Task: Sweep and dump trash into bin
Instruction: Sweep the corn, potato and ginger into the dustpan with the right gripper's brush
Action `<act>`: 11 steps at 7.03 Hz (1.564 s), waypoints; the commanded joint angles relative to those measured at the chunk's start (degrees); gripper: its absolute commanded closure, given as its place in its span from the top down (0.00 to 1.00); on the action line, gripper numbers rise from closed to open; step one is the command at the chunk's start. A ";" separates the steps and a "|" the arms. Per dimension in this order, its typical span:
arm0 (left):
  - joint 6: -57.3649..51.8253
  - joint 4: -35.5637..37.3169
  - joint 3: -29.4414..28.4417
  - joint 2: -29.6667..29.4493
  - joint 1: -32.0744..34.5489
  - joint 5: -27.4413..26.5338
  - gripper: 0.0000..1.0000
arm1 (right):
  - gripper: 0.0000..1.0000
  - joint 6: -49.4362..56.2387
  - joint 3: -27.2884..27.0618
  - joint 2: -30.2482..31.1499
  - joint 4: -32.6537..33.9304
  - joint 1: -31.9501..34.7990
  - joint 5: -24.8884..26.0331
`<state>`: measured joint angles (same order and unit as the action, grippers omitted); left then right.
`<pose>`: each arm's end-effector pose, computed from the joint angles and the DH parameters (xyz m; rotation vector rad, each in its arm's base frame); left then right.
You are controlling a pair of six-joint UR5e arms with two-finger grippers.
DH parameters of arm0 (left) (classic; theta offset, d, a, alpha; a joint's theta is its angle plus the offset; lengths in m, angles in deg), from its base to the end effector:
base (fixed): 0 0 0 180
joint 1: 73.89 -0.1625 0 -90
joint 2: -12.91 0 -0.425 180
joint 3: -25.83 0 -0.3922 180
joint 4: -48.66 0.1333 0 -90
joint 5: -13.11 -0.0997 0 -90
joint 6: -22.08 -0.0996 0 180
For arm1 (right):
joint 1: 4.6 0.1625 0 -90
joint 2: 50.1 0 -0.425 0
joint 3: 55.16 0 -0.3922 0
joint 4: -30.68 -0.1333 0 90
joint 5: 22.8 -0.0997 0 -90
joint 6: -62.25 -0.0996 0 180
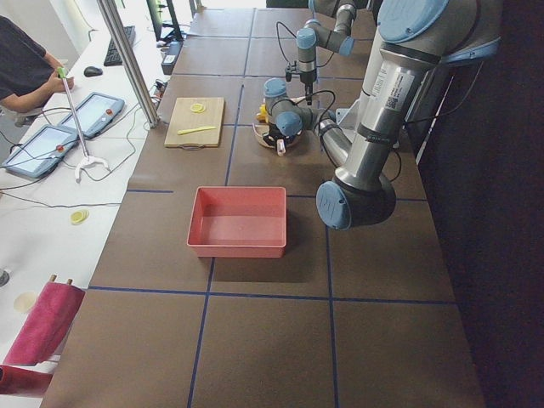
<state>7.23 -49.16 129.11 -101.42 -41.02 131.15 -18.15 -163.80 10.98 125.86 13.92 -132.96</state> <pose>0.4724 -0.4083 0.3011 0.6061 0.7746 1.3564 -0.5440 -0.2866 0.2469 -0.1476 -0.7909 0.0171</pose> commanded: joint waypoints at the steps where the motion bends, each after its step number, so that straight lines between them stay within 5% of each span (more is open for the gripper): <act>1: 0.00 0.00 0.00 -0.10 -0.09 -0.09 0.09 | 0.00 -0.11 2.80 -3.49 -0.08 -0.06 0.03; 11: 0.70 0.00 -0.18 -0.19 -0.97 -0.18 0.10 | 0.00 -2.04 10.72 -14.67 -0.16 -0.14 -0.14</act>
<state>7.79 -49.16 128.90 -101.61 -41.99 130.97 -19.46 -153.82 -2.84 125.69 13.83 -133.01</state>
